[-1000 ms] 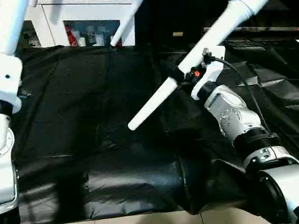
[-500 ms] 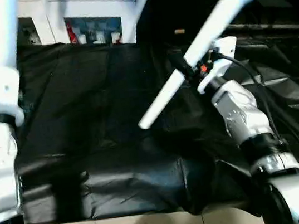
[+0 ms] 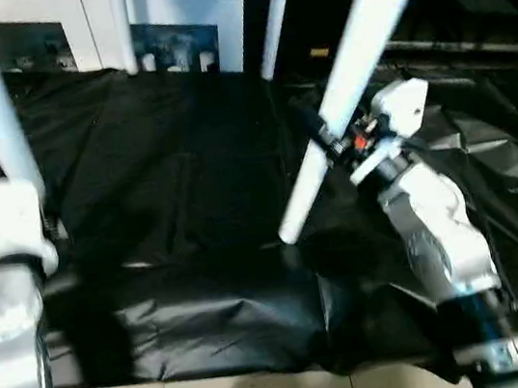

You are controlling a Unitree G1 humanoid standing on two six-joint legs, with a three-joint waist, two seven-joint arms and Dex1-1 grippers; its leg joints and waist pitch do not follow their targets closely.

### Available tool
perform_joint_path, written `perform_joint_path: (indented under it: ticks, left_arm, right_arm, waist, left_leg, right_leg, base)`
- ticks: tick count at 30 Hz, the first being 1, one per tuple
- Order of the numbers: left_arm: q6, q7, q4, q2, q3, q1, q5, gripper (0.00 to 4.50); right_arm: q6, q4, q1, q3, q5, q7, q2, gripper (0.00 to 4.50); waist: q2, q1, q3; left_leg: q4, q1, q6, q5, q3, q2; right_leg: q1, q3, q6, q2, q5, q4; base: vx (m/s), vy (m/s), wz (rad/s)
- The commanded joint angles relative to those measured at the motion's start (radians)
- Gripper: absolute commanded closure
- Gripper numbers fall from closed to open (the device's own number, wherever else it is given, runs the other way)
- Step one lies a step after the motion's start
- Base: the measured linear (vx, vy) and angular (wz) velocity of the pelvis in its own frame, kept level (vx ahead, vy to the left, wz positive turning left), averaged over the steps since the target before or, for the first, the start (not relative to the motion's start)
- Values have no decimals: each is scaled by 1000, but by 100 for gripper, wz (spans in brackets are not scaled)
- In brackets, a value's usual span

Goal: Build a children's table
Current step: Flip table

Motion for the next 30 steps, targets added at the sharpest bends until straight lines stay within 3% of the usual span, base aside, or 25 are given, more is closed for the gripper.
perform_joint_path:
  ticks: [1, 4, 7, 8, 9, 12, 13, 14, 17, 19, 20, 22, 24, 25, 26, 28, 29, 30]
  left_arm:
    - [-65, -4, -31, 10, -41, 10, 49, 299]
    - [-91, 5, -52, 6, -49, 72, 65, 299]
    - [-93, 6, -66, 0, -50, 95, 59, 299]
    - [-102, -2, -72, 2, -53, 115, 55, 299]
    - [-105, -11, -73, 5, -57, 124, 52, 299]
    - [-106, -18, -71, 16, -65, 130, 57, 299]
    - [-92, -45, -70, 21, -66, 130, 34, 264]
    - [-71, -77, -72, 23, -65, 131, 0, 229]
    - [-64, -108, -79, 34, -73, 138, -22, 217]
    - [-71, -120, -102, 50, -71, 154, -28, 187]
    - [-70, -121, -108, 50, -66, 157, -34, 185]
    - [-82, -116, -134, 43, -35, 173, -64, 169]
    - [-84, -114, -141, 41, -26, 178, -71, 153]
    - [-96, -117, -161, 37, -5, 203, -89, 145]
    - [-99, -119, -165, 37, -1, 209, -93, 142]
    - [-127, -123, -212, 24, 41, 274, -122, 133]
    - [-127, -123, -212, 24, 41, 274, -122, 133]
    - [-153, -118, -256, 0, 87, 330, -157, 120]
  right_arm:
    - [15, -57, 22, 64, -60, 10, -10, 262]
    - [35, -91, 61, 89, -73, 11, -17, 263]
    - [46, -103, 72, 91, -74, 12, -25, 264]
    - [51, -102, 80, 88, -81, 4, -30, 264]
    - [57, -99, 84, 87, -85, -4, -32, 264]
    - [72, -100, 92, 87, -94, -18, -33, 264]
    - [86, -107, 101, 90, -84, -16, -29, 229]
    - [92, -118, 112, 94, -81, -17, -28, 194]
    - [112, -131, 126, 92, -60, -22, -18, 185]
    - [124, -151, 140, 81, -41, -27, -14, 152]
    - [127, -155, 143, 78, -36, -27, -15, 146]
    - [135, -178, 159, 70, -14, -28, -18, 125]
    - [138, -184, 165, 68, -8, -28, -19, 116]
    - [145, -205, 180, 67, 1, -24, -19, 109]
    - [146, -209, 184, 68, 2, -23, -19, 99]
    - [162, -253, 224, 68, 24, -13, -21, 82]
    - [162, -253, 224, 68, 24, -13, -21, 82]
    - [170, -286, 265, 70, 36, -10, -22, 74]
  waist:
    - [35, -9, -59]
    - [26, -10, -61]
    - [28, -13, -55]
    - [19, -16, -52]
    - [16, -17, -46]
    - [17, -24, -44]
    - [17, -25, -45]
    - [18, -26, -45]
    - [22, -32, -48]
    - [30, -34, -52]
    - [25, -35, -54]
    - [37, -30, -54]
    - [30, -31, -54]
    - [37, -29, -55]
    - [33, -30, -54]
    - [40, -25, -52]
    - [38, -25, -50]
    - [43, -22, -51]
  left_leg:
    - [-91, 40, -54, -310, -23, 57]
    - [-93, 40, -60, -325, -24, 58]
    - [-98, 43, -66, -372, -26, 58]
    - [-99, 46, -75, -425, -27, 58]
    - [-101, 49, -84, -490, -32, 57]
    - [-98, 61, -100, -580, -40, 54]
    - [-98, 62, -101, -588, -41, 54]
    - [-98, 63, -101, -594, -43, 53]
    - [-104, 53, -101, -570, -45, 55]
    - [-104, 52, -102, -556, -44, 55]
    - [-104, 48, -96, -528, -42, 56]
    - [-102, 48, -92, -492, -38, 56]
    - [-103, 44, -87, -475, -37, 56]
    - [-104, 44, -88, -470, -38, 57]
    - [-104, 42, -85, -460, -37, 57]
    - [-104, 40, -82, -455, -38, 58]
    - [-105, 40, -81, -458, -36, 60]
    - [-106, 41, -79, -463, -38, 58]
  right_leg:
    - [31, 45, -118, -53, -198, -67]
    - [30, 45, -101, -53, -181, -67]
    - [25, 45, -91, -52, -225, -72]
    - [22, 44, -80, -52, -286, -79]
    - [17, 46, -61, -57, -389, -89]
    - [7, 43, -36, -58, -505, -103]
    - [6, 43, -34, -58, -514, -105]
    - [5, 43, -32, -58, -514, -106]
    - [11, 46, -41, -58, -457, -99]
    - [12, 46, -57, -56, -394, -92]
    - [17, 46, -68, -55, -350, -87]
    - [18, 49, -88, -55, -292, -80]
    - [24, 48, -92, -55, -272, -79]
    - [24, 48, -94, -55, -266, -78]
    - [27, 48, -99, -55, -254, -78]
    - [31, 50, -104, -57, -248, -77]
    - [30, 50, -103, -56, -249, -80]
    - [31, 49, -104, -55, -254, -78]
  base:
    - [0, 0, 0]
    - [0, 0, 0]
    - [0, 0, 0]
    - [0, 0, 0]
    - [0, 0, 0]
    - [0, 0, 0]
    - [0, 0, 0]
    - [0, 0, 0]
    - [0, 0, 0]
    - [0, 0, 0]
    - [0, 0, 0]
    - [0, 0, 0]
    - [0, 0, 0]
    - [0, 0, 0]
    - [0, 0, 0]
    - [0, 0, 0]
    - [0, 0, 0]
    - [0, 0, 0]
